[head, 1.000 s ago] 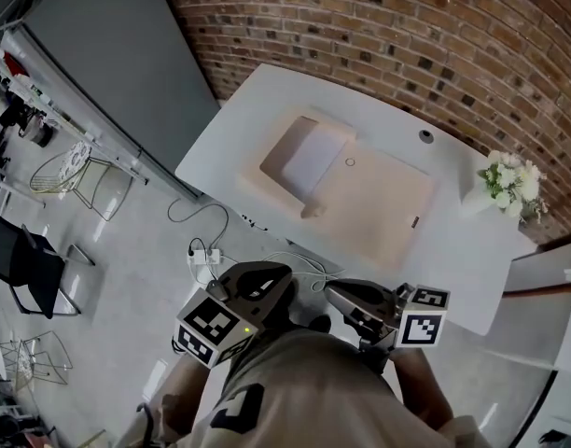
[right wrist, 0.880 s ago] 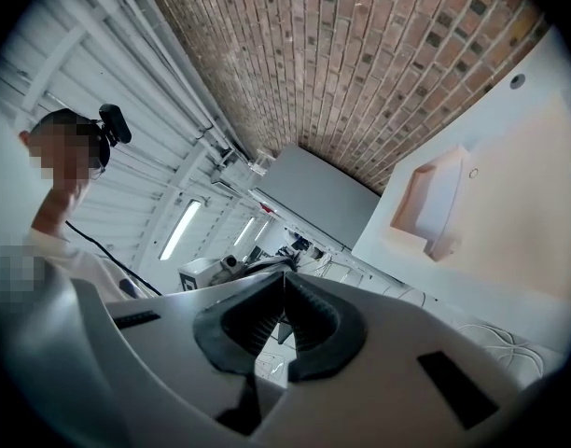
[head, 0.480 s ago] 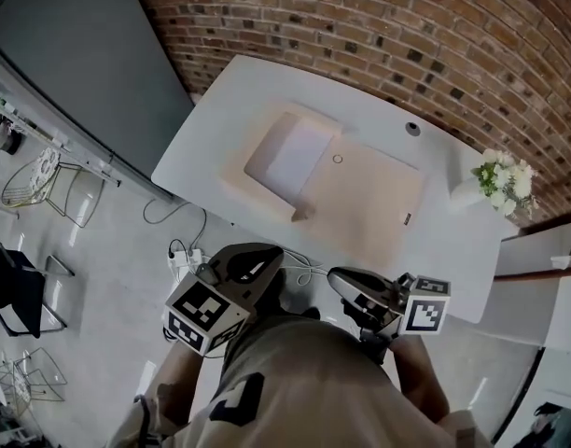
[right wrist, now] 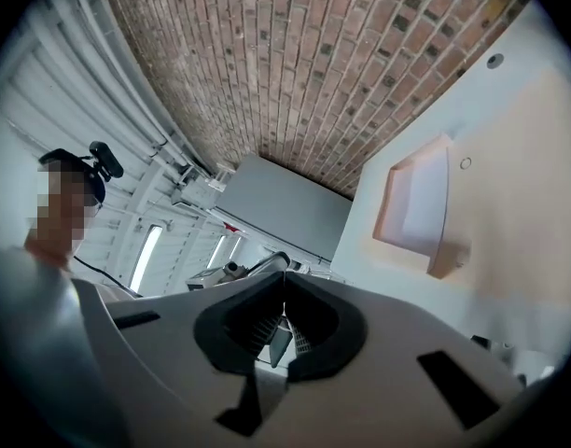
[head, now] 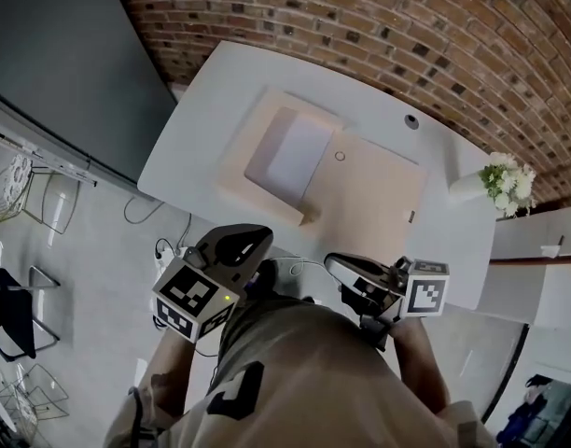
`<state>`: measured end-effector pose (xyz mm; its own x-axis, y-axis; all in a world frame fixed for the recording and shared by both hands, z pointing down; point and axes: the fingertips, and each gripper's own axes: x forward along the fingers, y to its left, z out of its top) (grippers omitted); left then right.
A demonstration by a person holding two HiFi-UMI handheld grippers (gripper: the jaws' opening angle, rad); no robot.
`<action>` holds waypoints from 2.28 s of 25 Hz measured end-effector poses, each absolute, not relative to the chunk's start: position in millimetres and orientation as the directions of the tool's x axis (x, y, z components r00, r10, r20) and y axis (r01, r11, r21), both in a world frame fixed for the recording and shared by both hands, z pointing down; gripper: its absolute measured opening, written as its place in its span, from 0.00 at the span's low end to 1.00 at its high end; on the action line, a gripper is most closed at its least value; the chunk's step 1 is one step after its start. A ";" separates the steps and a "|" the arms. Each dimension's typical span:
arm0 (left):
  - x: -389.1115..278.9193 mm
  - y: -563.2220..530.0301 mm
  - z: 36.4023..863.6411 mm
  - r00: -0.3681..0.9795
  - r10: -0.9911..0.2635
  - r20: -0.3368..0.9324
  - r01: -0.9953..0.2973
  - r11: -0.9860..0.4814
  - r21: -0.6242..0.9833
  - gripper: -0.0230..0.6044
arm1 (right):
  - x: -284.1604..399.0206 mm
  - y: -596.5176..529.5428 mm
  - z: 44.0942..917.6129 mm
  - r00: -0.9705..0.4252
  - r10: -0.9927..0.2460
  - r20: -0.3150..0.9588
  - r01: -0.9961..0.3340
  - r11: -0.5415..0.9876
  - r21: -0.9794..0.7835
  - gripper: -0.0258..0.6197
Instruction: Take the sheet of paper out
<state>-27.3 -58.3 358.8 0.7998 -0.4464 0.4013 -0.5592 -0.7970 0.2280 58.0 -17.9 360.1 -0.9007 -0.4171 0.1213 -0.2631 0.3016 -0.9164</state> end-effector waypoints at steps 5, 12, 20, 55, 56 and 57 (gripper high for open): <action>-40.1 -81.6 363.4 0.828 -0.417 0.376 -0.525 -0.811 0.257 0.06 | 40.5 -40.5 362.9 -0.890 -0.440 0.118 -0.249 0.254 -0.934 0.08; -60.2 -107.0 371.4 0.852 -0.387 0.353 -0.492 -0.822 0.285 0.06 | 27.2 -60.4 374.1 -0.859 -0.481 0.174 -0.303 0.205 -0.931 0.08; -63.8 -115.9 377.1 0.858 -0.379 0.345 -0.485 -0.819 0.305 0.06 | 47.5 -87.1 386.6 -0.796 -0.590 0.139 -0.281 0.157 -0.947 0.08; -43.0 -129.5 388.9 0.732 -0.492 0.471 -0.655 -0.700 0.286 0.06 | 89.6 -156.7 551.0 -0.811 -0.524 0.258 -0.152 -0.237 -0.960 0.67; -43.8 -128.3 389.8 0.736 -0.487 0.471 -0.650 -0.703 0.288 0.06 | 88.7 -157.2 558.0 -0.809 -0.519 0.275 -0.163 -0.252 -0.954 0.67; -45.0 -127.4 390.7 0.738 -0.483 0.472 -0.647 -0.705 0.290 0.06 | 87.4 -157.5 564.5 -0.807 -0.514 0.290 -0.171 -0.267 -0.948 0.67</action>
